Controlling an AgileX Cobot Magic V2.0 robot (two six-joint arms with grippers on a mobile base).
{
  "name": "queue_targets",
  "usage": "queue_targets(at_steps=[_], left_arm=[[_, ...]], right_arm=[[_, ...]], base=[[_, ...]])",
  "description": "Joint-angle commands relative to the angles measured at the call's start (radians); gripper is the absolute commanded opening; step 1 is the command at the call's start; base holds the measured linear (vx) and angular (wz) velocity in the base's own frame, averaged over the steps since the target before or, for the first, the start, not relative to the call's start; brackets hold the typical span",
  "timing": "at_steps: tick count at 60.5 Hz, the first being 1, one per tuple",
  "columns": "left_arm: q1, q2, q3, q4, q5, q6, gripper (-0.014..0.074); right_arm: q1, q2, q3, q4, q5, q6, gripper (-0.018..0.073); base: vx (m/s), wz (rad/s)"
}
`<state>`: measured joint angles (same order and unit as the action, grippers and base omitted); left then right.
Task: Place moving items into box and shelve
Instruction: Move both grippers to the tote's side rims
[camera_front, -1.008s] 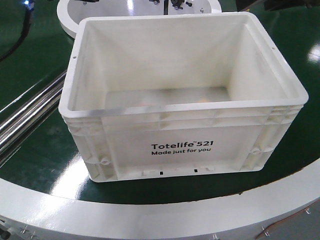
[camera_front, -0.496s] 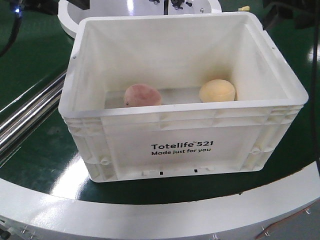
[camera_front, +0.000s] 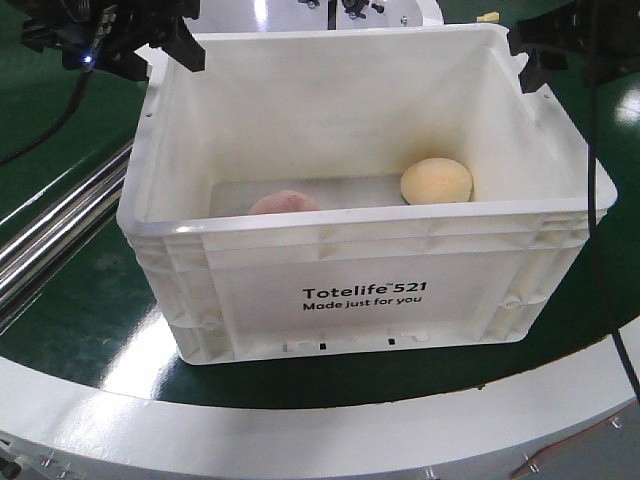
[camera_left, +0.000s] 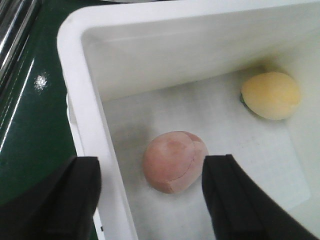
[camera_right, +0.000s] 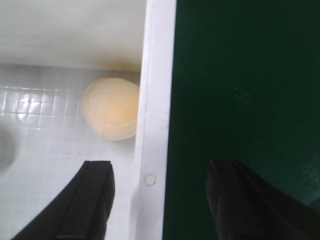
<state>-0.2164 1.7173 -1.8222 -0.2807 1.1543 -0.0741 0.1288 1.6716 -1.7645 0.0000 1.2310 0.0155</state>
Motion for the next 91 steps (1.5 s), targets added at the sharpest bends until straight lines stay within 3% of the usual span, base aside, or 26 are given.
queue_targets(at_steps=[1,17,79,91], left_arm=[[-0.005,-0.036,-0.032,-0.024,-0.055,-0.008,0.0543],[-0.005,-0.031,-0.032,0.052,-0.018,-0.008,0.0523],[-0.005,0.101,-0.032,0.072,0.039,-0.031,0.0512],[-0.005,0.13,-0.032,0.105,0.057,-0.03,0.0471]], right_arm=[[0.0,-0.038,-0.033,-0.018,-0.054,-0.001,0.0475],[0.0,-0.009,-0.033,-0.017,-0.036,-0.006,0.0475],[0.0,0.133,-0.032,-0.024,0.006,-0.009,0.0472],[0.0,0.147,-0.031,-0.038,0.015,-0.009,0.0417]], base=[[0.0,0.0],[0.0,0.0],[0.0,0.0],[0.0,0.0]])
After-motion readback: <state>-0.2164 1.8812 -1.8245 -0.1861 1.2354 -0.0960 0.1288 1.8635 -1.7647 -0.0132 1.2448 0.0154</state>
